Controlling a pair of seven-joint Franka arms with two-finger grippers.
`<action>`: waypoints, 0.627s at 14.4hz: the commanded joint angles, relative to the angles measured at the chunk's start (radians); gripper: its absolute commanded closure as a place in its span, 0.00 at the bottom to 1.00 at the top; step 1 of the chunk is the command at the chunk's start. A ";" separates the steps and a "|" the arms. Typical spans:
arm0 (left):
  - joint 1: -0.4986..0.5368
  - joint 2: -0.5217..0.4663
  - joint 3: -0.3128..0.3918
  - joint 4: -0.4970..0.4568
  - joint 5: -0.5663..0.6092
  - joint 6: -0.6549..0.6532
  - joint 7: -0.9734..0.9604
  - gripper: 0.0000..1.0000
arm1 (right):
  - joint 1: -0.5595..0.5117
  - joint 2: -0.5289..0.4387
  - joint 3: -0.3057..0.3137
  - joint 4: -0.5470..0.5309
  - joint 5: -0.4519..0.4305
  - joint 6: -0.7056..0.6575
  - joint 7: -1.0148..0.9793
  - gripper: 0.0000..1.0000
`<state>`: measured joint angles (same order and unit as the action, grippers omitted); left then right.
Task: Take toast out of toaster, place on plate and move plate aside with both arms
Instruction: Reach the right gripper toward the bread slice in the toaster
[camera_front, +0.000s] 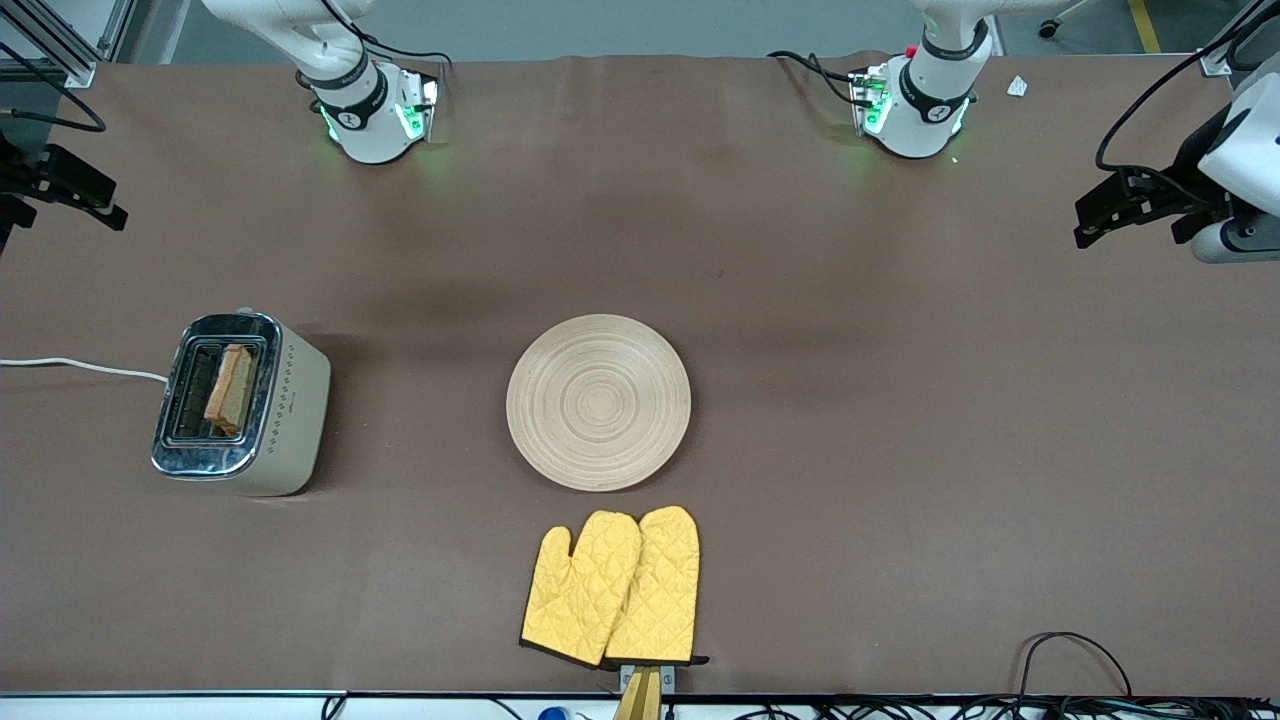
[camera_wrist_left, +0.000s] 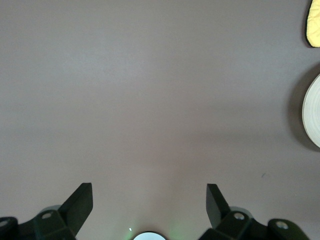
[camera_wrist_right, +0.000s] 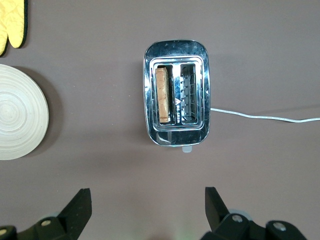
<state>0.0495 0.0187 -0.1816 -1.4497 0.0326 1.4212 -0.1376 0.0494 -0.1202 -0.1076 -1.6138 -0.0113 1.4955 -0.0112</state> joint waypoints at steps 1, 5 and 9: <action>0.000 -0.008 -0.006 0.009 0.010 -0.019 0.019 0.00 | -0.013 0.007 0.008 0.009 0.025 0.005 -0.003 0.00; -0.004 -0.003 -0.004 0.012 0.007 -0.018 0.061 0.00 | -0.017 0.019 0.008 0.005 0.021 0.003 -0.006 0.00; -0.010 0.020 -0.002 0.035 0.007 -0.007 0.076 0.00 | -0.010 0.071 0.008 -0.008 0.020 0.021 -0.004 0.00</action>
<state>0.0454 0.0188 -0.1838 -1.4425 0.0326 1.4200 -0.0763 0.0490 -0.0795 -0.1076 -1.6171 -0.0095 1.5012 -0.0114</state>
